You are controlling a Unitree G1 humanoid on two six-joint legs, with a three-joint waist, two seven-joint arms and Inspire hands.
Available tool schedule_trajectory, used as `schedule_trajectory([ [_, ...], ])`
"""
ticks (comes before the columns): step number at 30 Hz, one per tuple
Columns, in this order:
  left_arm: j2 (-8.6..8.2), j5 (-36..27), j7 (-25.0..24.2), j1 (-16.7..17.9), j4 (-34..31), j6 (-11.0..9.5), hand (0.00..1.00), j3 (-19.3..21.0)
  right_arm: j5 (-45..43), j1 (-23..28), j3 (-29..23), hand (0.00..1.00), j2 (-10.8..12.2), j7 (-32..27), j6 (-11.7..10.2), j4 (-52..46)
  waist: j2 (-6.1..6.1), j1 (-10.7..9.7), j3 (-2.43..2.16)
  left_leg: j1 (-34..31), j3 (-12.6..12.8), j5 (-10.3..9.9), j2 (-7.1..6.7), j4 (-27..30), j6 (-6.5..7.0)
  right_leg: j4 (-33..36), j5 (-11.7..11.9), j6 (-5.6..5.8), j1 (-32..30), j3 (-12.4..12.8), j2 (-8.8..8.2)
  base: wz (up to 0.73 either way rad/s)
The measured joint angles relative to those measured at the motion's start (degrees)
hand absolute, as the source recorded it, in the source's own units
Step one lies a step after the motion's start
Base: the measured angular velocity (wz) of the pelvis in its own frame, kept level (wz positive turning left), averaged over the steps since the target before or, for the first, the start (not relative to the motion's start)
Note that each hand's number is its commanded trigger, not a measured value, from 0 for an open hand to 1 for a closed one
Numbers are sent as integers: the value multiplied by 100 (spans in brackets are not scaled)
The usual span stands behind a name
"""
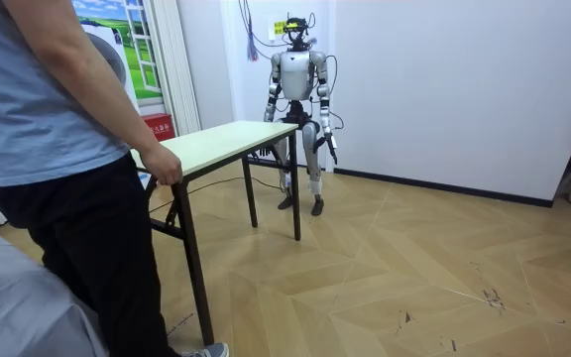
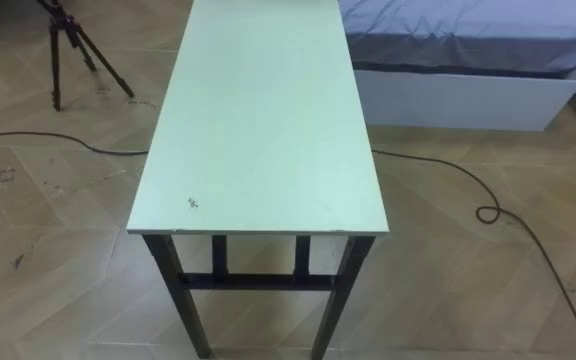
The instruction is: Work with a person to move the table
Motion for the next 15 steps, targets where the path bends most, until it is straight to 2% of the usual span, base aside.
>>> schedule_trajectory([
  [10,0,-48,-39,-35,83,1,0,-11,14,-23,-8,0,-1,20,4,43,23,-12,1,21,8,0,-2,0,0,-1,0,1,52,13,-2,0],
  [15,-3,-1027,-318,-51,172,92,0,-15,171,-19,-50,0,-2,48,67,43,55,-24,-3,-1,-3,0,-2,1,0,-17,-2,3,7,-7,-2,2],
])
